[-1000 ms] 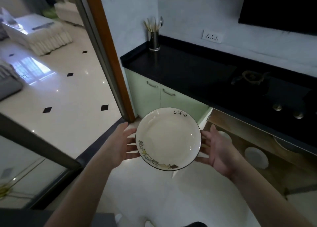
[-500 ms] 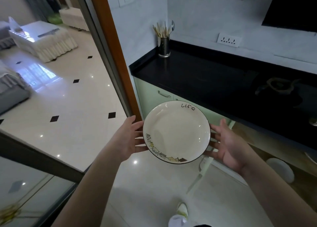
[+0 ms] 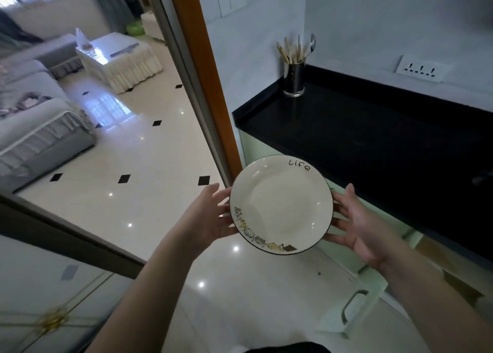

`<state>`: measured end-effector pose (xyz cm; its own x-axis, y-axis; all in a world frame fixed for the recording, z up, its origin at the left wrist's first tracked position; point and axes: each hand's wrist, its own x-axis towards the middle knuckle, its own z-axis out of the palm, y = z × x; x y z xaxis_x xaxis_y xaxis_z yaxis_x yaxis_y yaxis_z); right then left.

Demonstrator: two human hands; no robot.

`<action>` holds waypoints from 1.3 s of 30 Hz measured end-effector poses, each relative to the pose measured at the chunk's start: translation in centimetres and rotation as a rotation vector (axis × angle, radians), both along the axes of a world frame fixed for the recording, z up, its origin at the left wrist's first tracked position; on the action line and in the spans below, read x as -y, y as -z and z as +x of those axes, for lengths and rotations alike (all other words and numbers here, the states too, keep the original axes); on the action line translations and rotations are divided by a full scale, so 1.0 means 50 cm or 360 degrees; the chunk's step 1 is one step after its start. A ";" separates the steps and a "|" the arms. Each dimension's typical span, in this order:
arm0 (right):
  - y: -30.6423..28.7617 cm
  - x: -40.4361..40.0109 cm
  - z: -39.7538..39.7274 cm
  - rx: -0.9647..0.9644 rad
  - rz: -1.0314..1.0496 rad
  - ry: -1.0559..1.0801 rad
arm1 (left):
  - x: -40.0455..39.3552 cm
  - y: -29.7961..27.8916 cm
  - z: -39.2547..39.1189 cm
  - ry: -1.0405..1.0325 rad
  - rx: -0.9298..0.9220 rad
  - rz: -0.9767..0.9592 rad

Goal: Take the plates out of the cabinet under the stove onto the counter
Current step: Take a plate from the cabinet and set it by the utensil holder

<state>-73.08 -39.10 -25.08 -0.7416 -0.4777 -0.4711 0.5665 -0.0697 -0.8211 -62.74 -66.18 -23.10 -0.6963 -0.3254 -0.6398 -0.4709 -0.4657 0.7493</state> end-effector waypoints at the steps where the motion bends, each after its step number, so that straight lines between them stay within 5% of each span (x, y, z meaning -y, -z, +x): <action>1: -0.001 0.010 -0.012 0.0008 0.0001 0.0001 | 0.010 0.000 -0.010 -0.0005 -0.0014 0.0020; 20: 0.007 0.338 -0.223 0.0007 0.0076 0.0122 | 0.375 0.015 -0.290 0.0257 -0.0099 0.0073; 39: 0.120 0.290 -0.571 0.0267 0.0077 0.0462 | 0.370 0.123 -0.786 0.0638 0.0152 0.0197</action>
